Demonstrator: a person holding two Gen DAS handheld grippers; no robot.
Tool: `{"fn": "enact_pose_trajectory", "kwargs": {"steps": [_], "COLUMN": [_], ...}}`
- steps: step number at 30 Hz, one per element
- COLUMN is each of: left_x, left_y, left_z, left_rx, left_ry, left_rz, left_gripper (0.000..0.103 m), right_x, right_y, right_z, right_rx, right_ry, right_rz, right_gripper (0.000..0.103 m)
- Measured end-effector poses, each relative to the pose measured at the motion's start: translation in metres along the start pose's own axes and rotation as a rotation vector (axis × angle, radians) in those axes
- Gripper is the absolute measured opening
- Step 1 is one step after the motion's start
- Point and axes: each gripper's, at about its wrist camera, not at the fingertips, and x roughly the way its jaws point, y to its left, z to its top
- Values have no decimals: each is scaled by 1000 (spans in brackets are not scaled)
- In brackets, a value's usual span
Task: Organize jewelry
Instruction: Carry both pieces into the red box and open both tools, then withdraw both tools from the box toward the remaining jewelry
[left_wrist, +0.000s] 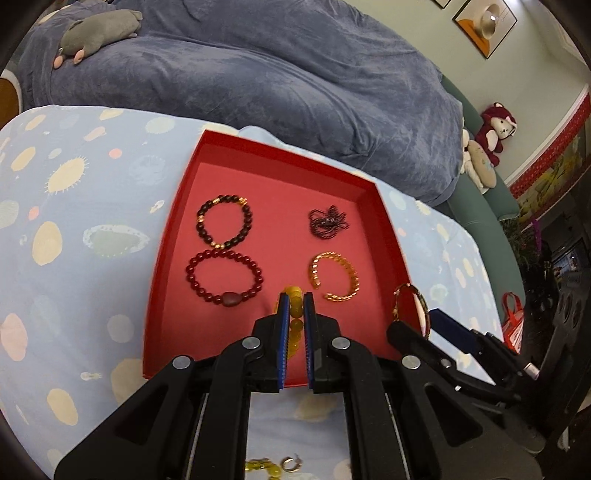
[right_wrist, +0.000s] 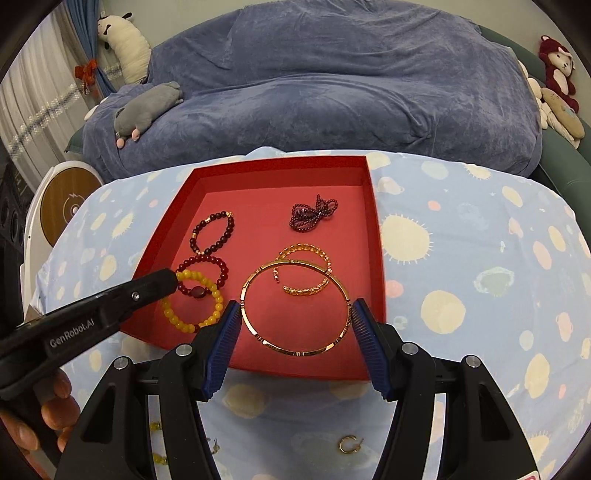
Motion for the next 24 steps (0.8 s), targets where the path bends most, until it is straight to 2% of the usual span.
{"fn": "enact_pose_trajectory", "kwargs": {"steps": [6,13,15,18,24], "left_x": [12,16,15,13,3], "left_y": [23,23,23,24,20], "left_z": [-7,-13,-13,-13,-8], "left_rx": [28,73,67,57,63], "left_ry": [18,7,1,-16,-41], "left_rz": [92,160,165,175,178], "left_gripper": [7,8,10,21,23], "right_x": [29,47,46,42,27], "right_y": [15,19,18,16,9], "right_z": [1,-3,-4,-4,-1], "right_rx": [-22,-30,-29,-22,-10], "right_ry": [38,69,61,56,31], "right_rz": [3,-5,-14,-18,-19], "right_gripper": [59,60,60,61,61]}}
